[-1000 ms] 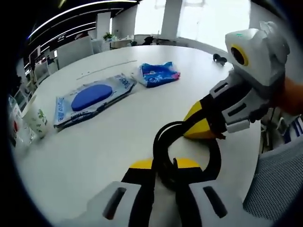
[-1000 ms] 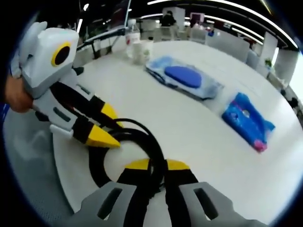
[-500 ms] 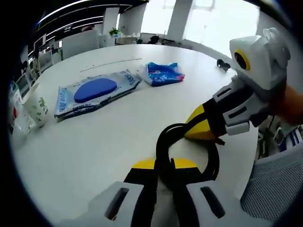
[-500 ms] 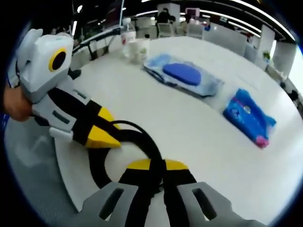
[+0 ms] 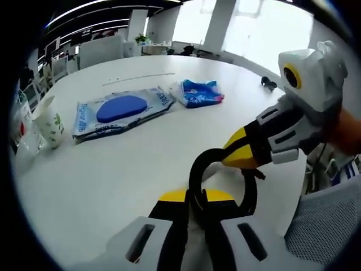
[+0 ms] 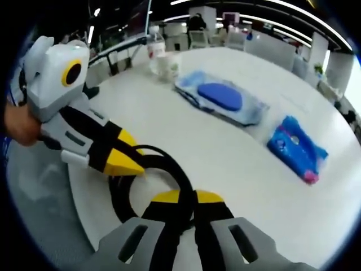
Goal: Arrange the tabletop items into an orderly group along one side of the table until the central work area is clear of visible clutter.
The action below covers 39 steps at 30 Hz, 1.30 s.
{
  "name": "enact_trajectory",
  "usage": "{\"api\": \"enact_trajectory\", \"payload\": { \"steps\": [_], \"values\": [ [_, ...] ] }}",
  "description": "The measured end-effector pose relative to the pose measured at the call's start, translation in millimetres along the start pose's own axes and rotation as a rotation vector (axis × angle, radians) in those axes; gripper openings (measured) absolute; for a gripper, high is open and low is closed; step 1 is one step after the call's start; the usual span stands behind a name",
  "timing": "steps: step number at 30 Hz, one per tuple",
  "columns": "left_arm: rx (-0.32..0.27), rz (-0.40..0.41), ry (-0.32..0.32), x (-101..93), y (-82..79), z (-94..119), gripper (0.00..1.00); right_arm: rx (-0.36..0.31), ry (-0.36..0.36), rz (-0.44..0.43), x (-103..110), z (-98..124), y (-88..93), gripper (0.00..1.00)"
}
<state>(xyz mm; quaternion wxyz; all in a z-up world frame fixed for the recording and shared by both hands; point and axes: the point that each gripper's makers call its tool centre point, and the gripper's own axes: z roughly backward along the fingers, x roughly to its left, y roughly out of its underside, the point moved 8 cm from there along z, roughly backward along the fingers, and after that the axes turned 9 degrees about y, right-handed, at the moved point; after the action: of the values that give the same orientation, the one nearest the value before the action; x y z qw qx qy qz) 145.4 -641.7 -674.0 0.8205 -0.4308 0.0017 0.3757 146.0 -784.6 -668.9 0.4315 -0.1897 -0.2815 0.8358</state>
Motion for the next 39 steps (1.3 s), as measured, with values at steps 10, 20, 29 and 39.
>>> {"api": "enact_trajectory", "payload": {
  "steps": [10,20,29,39],
  "values": [
    [-0.036,0.025,-0.012,3.7,-4.8,9,0.06,-0.020,-0.007,0.012,0,2,-12.7,0.03],
    [-0.064,0.034,-0.033,14.3,-12.9,19,0.06,-0.043,-0.014,0.031,1,-1,-31.6,0.03],
    [-0.084,0.036,-0.048,24.5,-22.6,24,0.06,-0.065,-0.018,0.025,-2,-4,-45.7,0.03],
    [-0.087,0.043,-0.063,34.1,-25.6,27,0.06,-0.077,-0.026,0.013,-2,-12,-55.0,0.03]
  ]
}}
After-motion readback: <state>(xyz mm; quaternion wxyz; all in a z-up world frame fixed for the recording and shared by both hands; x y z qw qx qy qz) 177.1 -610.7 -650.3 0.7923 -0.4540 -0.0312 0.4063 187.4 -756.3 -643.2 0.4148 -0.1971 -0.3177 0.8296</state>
